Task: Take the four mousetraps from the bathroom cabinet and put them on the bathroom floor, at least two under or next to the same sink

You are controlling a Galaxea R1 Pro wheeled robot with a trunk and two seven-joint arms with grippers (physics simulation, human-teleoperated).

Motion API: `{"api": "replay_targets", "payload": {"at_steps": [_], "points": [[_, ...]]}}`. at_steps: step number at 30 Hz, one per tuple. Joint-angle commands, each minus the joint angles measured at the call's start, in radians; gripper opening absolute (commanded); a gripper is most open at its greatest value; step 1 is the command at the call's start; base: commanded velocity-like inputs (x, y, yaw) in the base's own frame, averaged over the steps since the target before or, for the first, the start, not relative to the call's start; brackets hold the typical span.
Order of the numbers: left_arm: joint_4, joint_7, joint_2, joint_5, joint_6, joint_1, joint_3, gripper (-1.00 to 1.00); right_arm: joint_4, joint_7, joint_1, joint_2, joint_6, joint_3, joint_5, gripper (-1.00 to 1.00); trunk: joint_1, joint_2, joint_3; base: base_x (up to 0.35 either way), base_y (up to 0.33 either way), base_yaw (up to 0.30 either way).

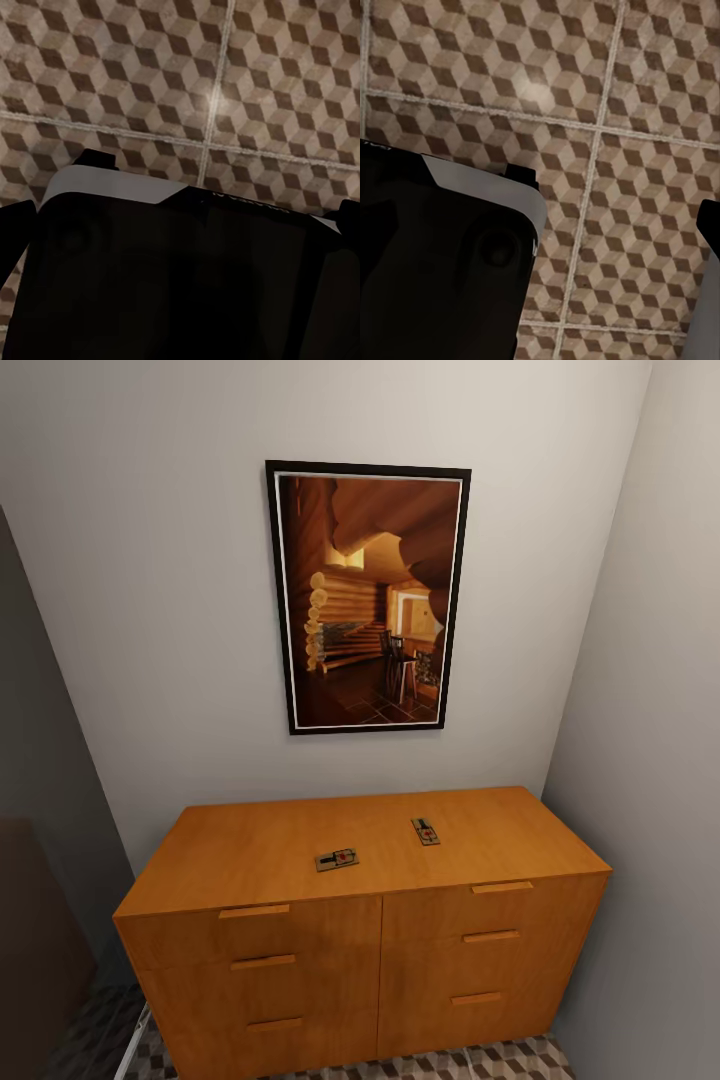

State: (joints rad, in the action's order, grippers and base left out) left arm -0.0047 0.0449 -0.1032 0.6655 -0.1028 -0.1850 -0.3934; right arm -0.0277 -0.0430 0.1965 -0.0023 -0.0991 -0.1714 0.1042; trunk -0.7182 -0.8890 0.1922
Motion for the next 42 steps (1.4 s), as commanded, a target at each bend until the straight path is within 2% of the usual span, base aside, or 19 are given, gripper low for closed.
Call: {"api": "replay_targets", "payload": {"at_steps": [1, 7, 11, 14, 15, 17, 18, 20, 21, 23, 25, 29, 36, 37, 38, 42], "points": [[0.0, 0.004, -0.001, 0.005, -0.003, -0.001, -0.008, 1.0, -0.003, -0.006, 0.001, 0.001, -0.004, -0.001, 0.01, 1.0, 0.0, -0.001, 0.001, 0.0, 0.0, 0.0], [0.0, 0.004, -0.001, 0.003, -0.002, -0.001, -0.008, 1.0, -0.003, -0.017, 0.001, 0.001, -0.006, 0.001, 0.001, 1.0, 0.0, -0.001, 0.001, 0.0, 0.0, 0.0], [-0.009, 0.013, -0.004, -0.01, 0.002, -0.001, -0.019, 1.0, -0.003, -0.014, 0.001, 0.001, -0.006, -0.002, 0.012, 1.0, 0.0, -0.001, 0.001, 0.0, 0.0, 0.0], [-0.019, 0.015, -0.015, -0.028, 0.009, -0.001, -0.032, 1.0, 0.0, -0.008, 0.001, 0.0, -0.004, -0.004, 0.021, 1.0, 0.0, -0.001, 0.001, 0.0, 0.0, 0.0], [-0.044, 0.017, -0.036, -0.071, 0.038, -0.003, -0.049, 1.0, 0.005, -0.005, 0.002, -0.001, -0.001, -0.004, 0.026, 1.0, 0.0, -0.001, 0.001, 0.0, 0.0, 0.0], [-0.08, 0.017, -0.045, -0.113, 0.071, -0.004, -0.058, 1.0, 0.015, -0.004, 0.002, -0.002, 0.002, -0.004, 0.029, 1.0, 0.0, -0.001, 0.001, 0.0, 0.0, 0.0], [-0.133, 0.017, -0.05, -0.161, 0.114, -0.004, -0.065, 1.0, 0.037, -0.003, 0.002, -0.003, 0.005, -0.004, 0.029, 1.0, 0.0, -0.001, 0.001, 0.0, 0.0, 0.0], [-0.196, 0.018, -0.053, -0.206, 0.165, -0.005, -0.068, 1.0, 0.071, -0.002, 0.002, -0.004, 0.013, -0.003, 0.028, 1.0, 0.0, -0.001, 0.001, 0.0, 0.0, 0.0], [-0.291, 0.019, -0.053, -0.253, 0.248, -0.005, -0.069, 1.0, 0.134, -0.002, 0.002, -0.004, 0.046, -0.001, 0.024, 1.0, 0.0, -0.001, 0.001, 0.0, 0.0, 0.0], [-0.349, 0.02, -0.049, -0.271, 0.3, -0.005, -0.069, 1.0, 0.177, -0.002, 0.002, -0.005, 0.085, 0.001, 0.021, 1.0, 0.0, -0.001, 0.001, 0.0, 0.0, 0.0], [-0.42, 0.021, -0.039, -0.288, 0.363, -0.005, -0.069, 1.0, 0.238, -0.001, 0.002, -0.007, 0.148, 0.005, 0.017, 1.0, 0.0, -0.001, 0.001, 0.0, 0.0, 0.0], [-0.503, 0.022, -0.02, -0.299, 0.42, -0.005, -0.068, 1.0, 0.319, 0.006, 0.002, -0.008, 0.223, 0.007, 0.008, 1.0, 0.0, -0.001, 0.001, 0.0, 0.0, 0.0], [-0.546, 0.025, 0.015, -0.304, 0.443, -0.005, -0.067, 1.0, 0.368, 0.011, 0.002, -0.008, 0.259, 0.013, 0.002, 1.0, 0.0, -0.001, 0.001, 0.0, 0.0, 0.0], [-0.55, 0.026, 0.03, -0.304, 0.444, -0.005, -0.066, 1.0, 0.372, 0.012, 0.003, -0.008, 0.262, 0.014, 0.001, 1.0, 0.0, -0.001, 0.001, 0.0, 0.0, 0.0], [-0.555, 0.027, 0.057, -0.303, 0.442, -0.005, -0.064, 1.0, 0.376, 0.012, 0.002, -0.008, 0.264, 0.015, 0.001, 1.0, 0.0, -0.001, 0.001, 0.0, 0.0, 0.0], [-0.568, 0.028, 0.099, -0.302, 0.44, -0.005, -0.056, 1.0, 0.383, 0.012, 0.002, -0.012, 0.267, 0.017, 0.0, 1.0, 0.0, -0.001, 0.001, 0.0, 0.0, 0.0]]}}
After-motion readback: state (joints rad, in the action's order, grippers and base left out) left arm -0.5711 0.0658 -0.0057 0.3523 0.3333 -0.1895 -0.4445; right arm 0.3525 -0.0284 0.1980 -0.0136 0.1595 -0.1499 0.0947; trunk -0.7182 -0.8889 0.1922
